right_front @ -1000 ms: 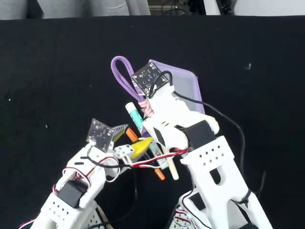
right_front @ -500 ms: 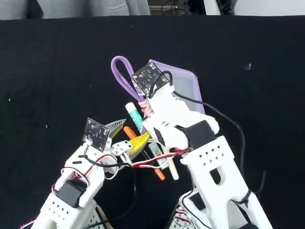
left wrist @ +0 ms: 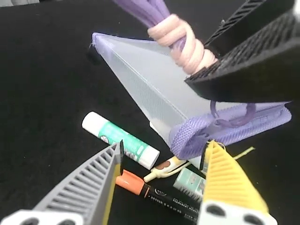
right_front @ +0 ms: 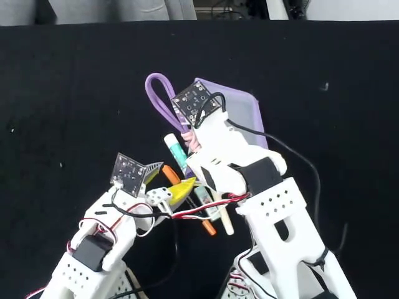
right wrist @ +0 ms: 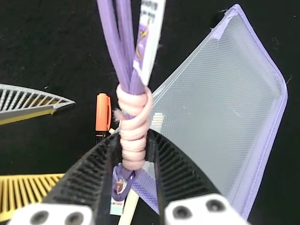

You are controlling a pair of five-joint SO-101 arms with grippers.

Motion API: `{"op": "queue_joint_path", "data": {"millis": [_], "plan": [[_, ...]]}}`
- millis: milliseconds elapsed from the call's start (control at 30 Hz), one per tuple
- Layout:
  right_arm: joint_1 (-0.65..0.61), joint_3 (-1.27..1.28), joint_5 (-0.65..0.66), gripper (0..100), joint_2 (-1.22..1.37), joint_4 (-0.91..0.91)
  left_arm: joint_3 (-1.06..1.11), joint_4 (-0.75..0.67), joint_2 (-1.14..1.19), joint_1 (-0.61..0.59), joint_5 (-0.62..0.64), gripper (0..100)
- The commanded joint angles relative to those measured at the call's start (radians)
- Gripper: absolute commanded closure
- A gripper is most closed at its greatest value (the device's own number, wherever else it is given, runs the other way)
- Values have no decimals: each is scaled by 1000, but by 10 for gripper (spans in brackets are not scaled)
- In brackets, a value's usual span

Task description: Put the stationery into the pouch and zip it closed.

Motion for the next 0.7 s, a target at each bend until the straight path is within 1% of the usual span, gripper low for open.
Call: {"op": "queue_joint_path", "data": {"millis": [0, 100, 200, 300, 367, 467, 533, 667], "plan": [[18, -7, 2, 987, -41, -18, -94, 5, 5, -4, -5, 719], [18, -7, 2, 987, -41, -18, -154, 5, 87, -4, 0, 719], [18, -7, 2, 987, -41, -18, -234, -9, 259, -4, 2, 719], [18, -7, 2, 987, -41, -18, -269, -78, 440, -1, 3, 719], [21, -7, 2, 987, -41, -18, -268, -140, 522, -2, 3, 719], [21, -7, 2, 987, -41, -18, -268, -183, 582, -4, 2, 719], [21, -7, 3, 987, -41, -18, -269, -186, 586, -7, -5, 719], [21, -7, 3, 987, -41, -18, -265, -259, 597, -94, 0, 719]]}}
